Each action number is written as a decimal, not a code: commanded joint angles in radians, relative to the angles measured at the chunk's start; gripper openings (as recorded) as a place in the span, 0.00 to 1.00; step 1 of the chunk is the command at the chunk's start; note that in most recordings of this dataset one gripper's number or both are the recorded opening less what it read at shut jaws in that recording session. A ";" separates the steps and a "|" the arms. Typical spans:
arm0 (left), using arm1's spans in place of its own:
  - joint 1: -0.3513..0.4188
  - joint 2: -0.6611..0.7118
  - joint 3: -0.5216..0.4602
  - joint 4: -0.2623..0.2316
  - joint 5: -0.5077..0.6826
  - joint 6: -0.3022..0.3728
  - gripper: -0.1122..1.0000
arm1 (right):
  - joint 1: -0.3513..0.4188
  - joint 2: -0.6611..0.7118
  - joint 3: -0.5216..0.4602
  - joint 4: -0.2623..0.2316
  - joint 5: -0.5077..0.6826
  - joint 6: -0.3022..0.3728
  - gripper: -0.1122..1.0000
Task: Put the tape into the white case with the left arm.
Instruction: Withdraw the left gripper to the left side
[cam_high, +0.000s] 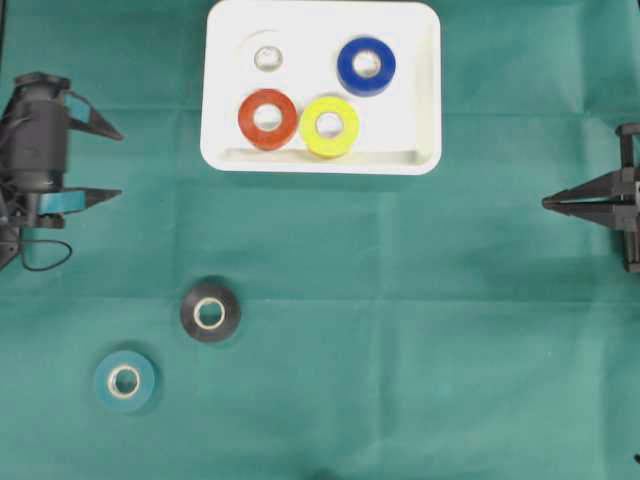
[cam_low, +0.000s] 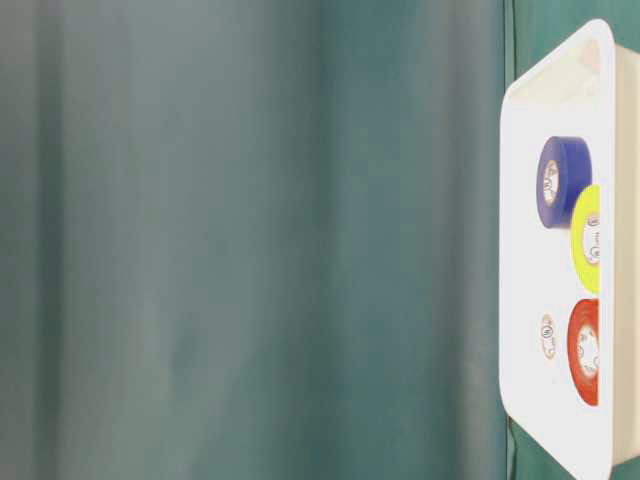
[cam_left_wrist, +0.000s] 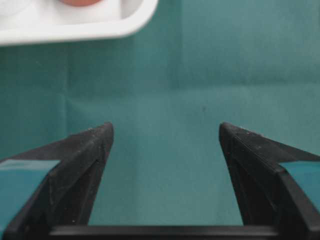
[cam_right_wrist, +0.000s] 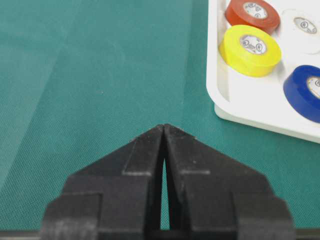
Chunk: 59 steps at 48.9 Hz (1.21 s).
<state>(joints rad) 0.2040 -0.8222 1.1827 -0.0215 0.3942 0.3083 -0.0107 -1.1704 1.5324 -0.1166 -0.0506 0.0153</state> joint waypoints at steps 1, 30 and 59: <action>-0.006 -0.057 0.003 -0.003 -0.002 -0.002 0.85 | -0.002 0.008 -0.012 -0.002 -0.011 0.000 0.01; -0.227 -0.072 -0.025 -0.009 0.011 -0.109 0.85 | -0.002 0.008 -0.011 -0.002 -0.011 0.002 0.01; -0.584 -0.084 -0.018 -0.002 0.143 -0.285 0.64 | -0.002 0.008 -0.011 0.000 -0.011 0.002 0.01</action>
<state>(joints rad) -0.3283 -0.9112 1.1796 -0.0261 0.5369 0.0153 -0.0107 -1.1704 1.5324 -0.1166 -0.0506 0.0153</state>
